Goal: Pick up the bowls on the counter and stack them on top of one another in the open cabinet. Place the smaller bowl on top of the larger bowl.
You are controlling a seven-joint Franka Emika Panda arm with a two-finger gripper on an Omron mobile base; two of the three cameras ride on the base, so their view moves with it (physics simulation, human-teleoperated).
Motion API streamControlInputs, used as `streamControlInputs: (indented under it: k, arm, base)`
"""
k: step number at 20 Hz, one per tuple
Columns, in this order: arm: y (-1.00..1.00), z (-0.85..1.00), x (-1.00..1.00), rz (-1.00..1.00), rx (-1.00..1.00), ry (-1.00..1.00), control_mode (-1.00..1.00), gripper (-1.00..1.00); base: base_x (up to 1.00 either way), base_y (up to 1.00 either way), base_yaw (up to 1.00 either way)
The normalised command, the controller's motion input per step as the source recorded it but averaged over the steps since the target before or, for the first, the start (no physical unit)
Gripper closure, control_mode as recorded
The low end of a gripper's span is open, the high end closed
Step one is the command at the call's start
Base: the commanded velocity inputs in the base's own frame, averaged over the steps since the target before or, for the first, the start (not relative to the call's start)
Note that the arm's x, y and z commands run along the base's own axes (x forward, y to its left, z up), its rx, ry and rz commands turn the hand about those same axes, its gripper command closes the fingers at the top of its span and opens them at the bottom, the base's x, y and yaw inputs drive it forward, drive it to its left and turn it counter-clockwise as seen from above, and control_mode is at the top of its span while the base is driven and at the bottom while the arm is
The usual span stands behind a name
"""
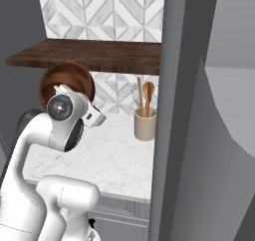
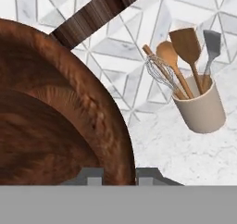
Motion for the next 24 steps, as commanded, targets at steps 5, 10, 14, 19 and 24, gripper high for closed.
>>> streamControlInputs:
  k: [5, 10, 14, 19, 24]
  arm:
    - [-0.23, 1.0, 0.79, -0.11, 0.07, 0.1, -1.0, 1.0]
    - [-0.15, 1.0, 0.78, -0.12, 0.1, 0.22, -1.0, 1.0]
    - [-0.04, 1.0, -0.73, 0.0, 0.07, -0.01, -1.0, 1.0]
    - [-0.05, 0.87, -0.14, -0.05, 0.0, -0.06, -1.0, 1.0]
    - [0.0, -0.06, 0.74, -0.2, -0.02, 0.0, -1.0, 1.0]
  base:
    - [0.0, 0.0, 0.0]
    - [0.0, 0.0, 0.0]
    - [0.0, 0.0, 0.0]
    - [0.0, 0.0, 0.0]
    - [0.0, 0.0, 0.0]
